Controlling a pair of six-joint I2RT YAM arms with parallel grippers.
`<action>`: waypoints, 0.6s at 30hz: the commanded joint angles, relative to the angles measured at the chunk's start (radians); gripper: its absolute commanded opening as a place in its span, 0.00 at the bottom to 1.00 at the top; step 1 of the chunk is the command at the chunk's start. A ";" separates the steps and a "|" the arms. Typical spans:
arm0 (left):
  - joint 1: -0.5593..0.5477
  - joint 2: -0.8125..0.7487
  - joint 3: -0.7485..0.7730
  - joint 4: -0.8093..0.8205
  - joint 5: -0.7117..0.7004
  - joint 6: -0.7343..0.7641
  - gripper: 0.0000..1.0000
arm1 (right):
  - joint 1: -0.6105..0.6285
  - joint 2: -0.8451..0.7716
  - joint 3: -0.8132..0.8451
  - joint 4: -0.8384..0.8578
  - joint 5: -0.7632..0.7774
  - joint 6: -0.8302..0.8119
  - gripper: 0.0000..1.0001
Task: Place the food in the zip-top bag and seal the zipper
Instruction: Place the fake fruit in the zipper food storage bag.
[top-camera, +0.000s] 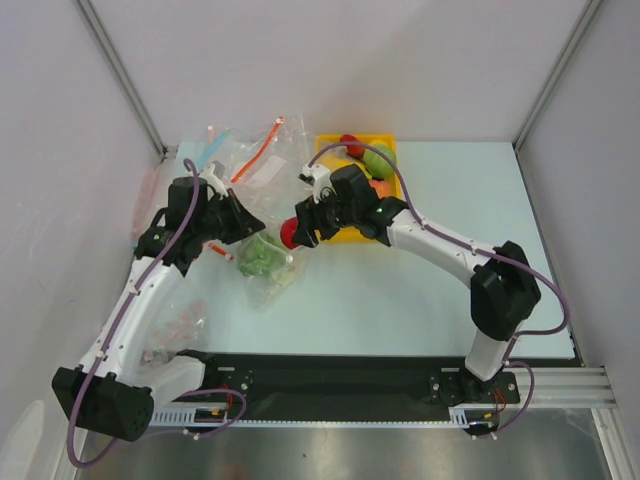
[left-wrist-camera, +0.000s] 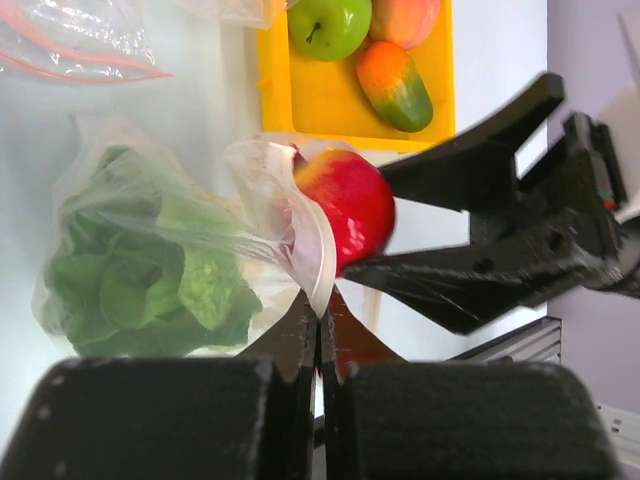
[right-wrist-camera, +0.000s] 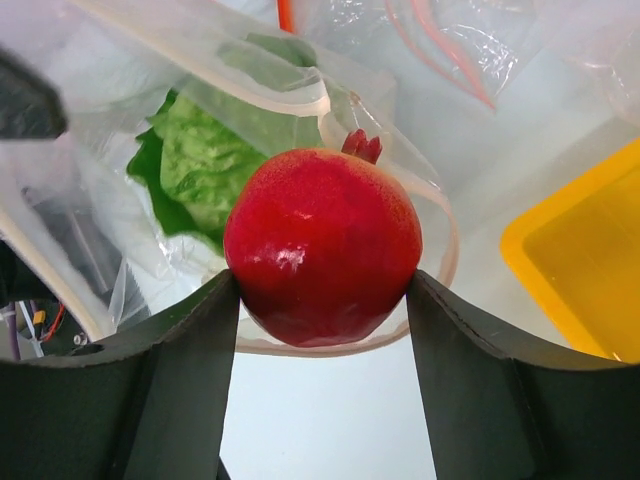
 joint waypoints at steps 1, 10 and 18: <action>0.008 0.026 0.066 0.003 0.019 -0.027 0.00 | 0.001 -0.121 -0.049 0.066 -0.028 0.000 0.46; 0.008 0.097 0.120 0.021 0.056 -0.037 0.00 | 0.007 -0.233 -0.190 0.149 -0.094 -0.003 0.46; -0.001 0.149 0.166 0.058 0.132 -0.037 0.00 | 0.007 -0.201 -0.167 0.149 -0.093 -0.035 0.45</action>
